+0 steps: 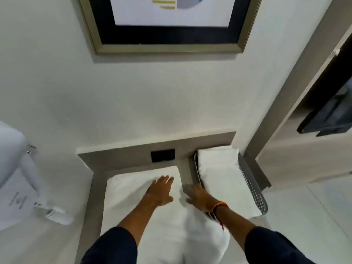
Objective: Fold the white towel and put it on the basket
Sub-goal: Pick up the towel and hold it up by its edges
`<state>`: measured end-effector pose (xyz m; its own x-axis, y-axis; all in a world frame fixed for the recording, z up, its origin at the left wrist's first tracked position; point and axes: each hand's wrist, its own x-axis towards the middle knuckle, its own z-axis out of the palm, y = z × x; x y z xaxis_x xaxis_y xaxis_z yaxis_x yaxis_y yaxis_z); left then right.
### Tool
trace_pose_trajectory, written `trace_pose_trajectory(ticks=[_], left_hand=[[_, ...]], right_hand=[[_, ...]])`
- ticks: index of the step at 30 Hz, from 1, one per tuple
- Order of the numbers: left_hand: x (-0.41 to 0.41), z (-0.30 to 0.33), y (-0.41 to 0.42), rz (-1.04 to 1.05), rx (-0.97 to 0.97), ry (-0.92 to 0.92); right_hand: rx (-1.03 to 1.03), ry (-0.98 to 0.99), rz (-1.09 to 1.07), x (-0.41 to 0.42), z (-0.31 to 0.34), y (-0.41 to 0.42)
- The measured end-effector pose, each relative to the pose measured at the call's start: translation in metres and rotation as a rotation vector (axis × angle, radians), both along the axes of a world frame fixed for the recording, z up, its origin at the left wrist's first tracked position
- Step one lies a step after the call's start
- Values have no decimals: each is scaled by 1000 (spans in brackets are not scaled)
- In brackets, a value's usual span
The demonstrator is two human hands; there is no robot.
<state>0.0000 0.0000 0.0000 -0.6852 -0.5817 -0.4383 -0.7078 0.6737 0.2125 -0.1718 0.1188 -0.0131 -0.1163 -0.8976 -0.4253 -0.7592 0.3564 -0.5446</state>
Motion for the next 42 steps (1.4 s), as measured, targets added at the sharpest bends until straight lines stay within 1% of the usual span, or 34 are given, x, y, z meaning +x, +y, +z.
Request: trace_pose_trajectory(ticks=[1,2,4,5,7,10,12,14,16,18,21,23,24,26,28,30,33,38,40,42], left_hand=[[3,-13,6,-28,19,-62],[2,-23,9,-56,26,-92],[5,-46,20,-122,-41,-167],[2,-52,22,-154,-76,-186],[-9,-58,20,-212,-121,-208],[-25,-63,15,-350,-191,-210],[-35,-60,10,-451,-207,-211],[-38,-52,6,-521,-171,-208],[-37,-41,1,-552,-125,-230],[-32,-22,-6,-523,-56,-243],[-18,20,-22,-436,-20,-242],[-2,57,-39,-358,23,-265],[8,76,-50,-315,72,-276],[31,113,-74,-221,133,-274],[58,150,-89,-80,110,-204],[78,191,-97,15,3,-145],[96,261,-107,41,-142,-49],[119,380,-120,136,-492,83],[123,426,-119,157,-589,157],[126,471,-113,160,-678,254]], right_hand=[[84,-20,0,5,-13,6],[125,-46,-18,8,-22,8],[197,-19,-45,19,-40,16],[195,14,-53,22,-47,16],[122,37,-98,27,-54,11],[25,-28,-210,28,-60,4],[-28,-68,-242,29,-62,5],[-60,-93,-221,28,-60,10],[-50,-153,-192,23,-56,17],[5,-204,-143,13,-42,24],[154,-149,48,-3,-12,27],[218,-92,133,-13,15,23],[217,-62,140,-17,30,18],[140,-11,124,-26,66,5],[22,64,129,-31,110,-12],[-89,134,145,-34,157,-33],[-271,268,166,-33,241,-60],[-584,478,196,-27,379,-91],[-688,534,151,-28,424,-98],[-792,553,61,-30,462,-98]])
